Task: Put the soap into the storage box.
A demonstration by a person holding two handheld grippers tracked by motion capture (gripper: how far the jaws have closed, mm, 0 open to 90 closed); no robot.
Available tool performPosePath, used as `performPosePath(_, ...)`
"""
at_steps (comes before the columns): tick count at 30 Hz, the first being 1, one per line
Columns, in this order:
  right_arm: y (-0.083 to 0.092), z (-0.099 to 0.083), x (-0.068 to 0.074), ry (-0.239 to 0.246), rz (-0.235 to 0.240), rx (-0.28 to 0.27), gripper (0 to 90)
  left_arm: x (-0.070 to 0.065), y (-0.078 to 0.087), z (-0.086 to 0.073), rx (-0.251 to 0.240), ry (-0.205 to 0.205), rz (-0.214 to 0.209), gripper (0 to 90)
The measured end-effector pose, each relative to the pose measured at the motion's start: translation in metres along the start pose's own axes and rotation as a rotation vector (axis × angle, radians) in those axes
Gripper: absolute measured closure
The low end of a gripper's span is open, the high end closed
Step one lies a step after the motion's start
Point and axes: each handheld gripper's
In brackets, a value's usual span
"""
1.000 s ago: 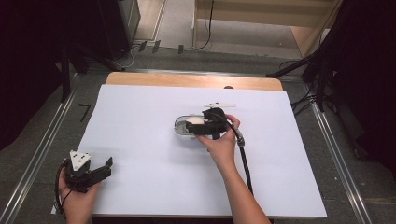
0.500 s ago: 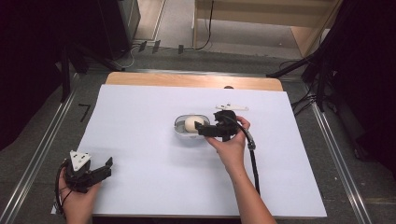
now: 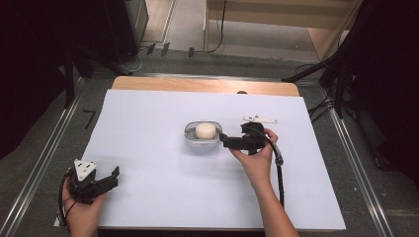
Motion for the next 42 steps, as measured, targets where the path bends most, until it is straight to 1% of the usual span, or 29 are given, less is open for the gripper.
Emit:
performPosePath(6, 0.003, -0.004, -0.008, 0.006, -0.014, 0.002, 0.2, 0.000, 0.000, 0.000, -0.002, -0.001, 0.000, 15.9)
performPosePath(14, 0.009, -0.011, -0.024, -0.014, -0.031, 0.002, 0.2, 0.000, 0.001, 0.000, -0.007, -0.005, -0.004, 15.9)
performPosePath(17, 0.010, -0.014, -0.030, -0.015, -0.037, 0.006, 0.2, 0.000, 0.001, 0.000, -0.010, -0.004, -0.002, 15.8)
performPosePath(21, 0.013, -0.019, -0.038, -0.026, -0.043, 0.003, 0.2, 0.000, 0.000, 0.000, -0.004, -0.008, 0.000, 15.9)
performPosePath(28, 0.018, -0.029, -0.056, -0.038, -0.064, 0.009, 0.2, -0.001, 0.000, 0.000, -0.007, -0.008, 0.000, 15.8)
performPosePath(36, 0.025, -0.039, -0.071, -0.048, -0.087, 0.008, 0.2, -0.001, 0.001, 0.000, -0.007, -0.011, 0.003, 15.9)
performPosePath(42, 0.028, -0.046, -0.082, -0.064, -0.094, 0.012, 0.2, -0.001, 0.001, 0.000, -0.004, -0.012, 0.004, 15.9)
Point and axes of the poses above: each handheld gripper's, and its own axes: y roughly backward along the jaws, z roughly out of its top, x roughly to its left, and after that the axes turned 15 degrees about -z, right-handed
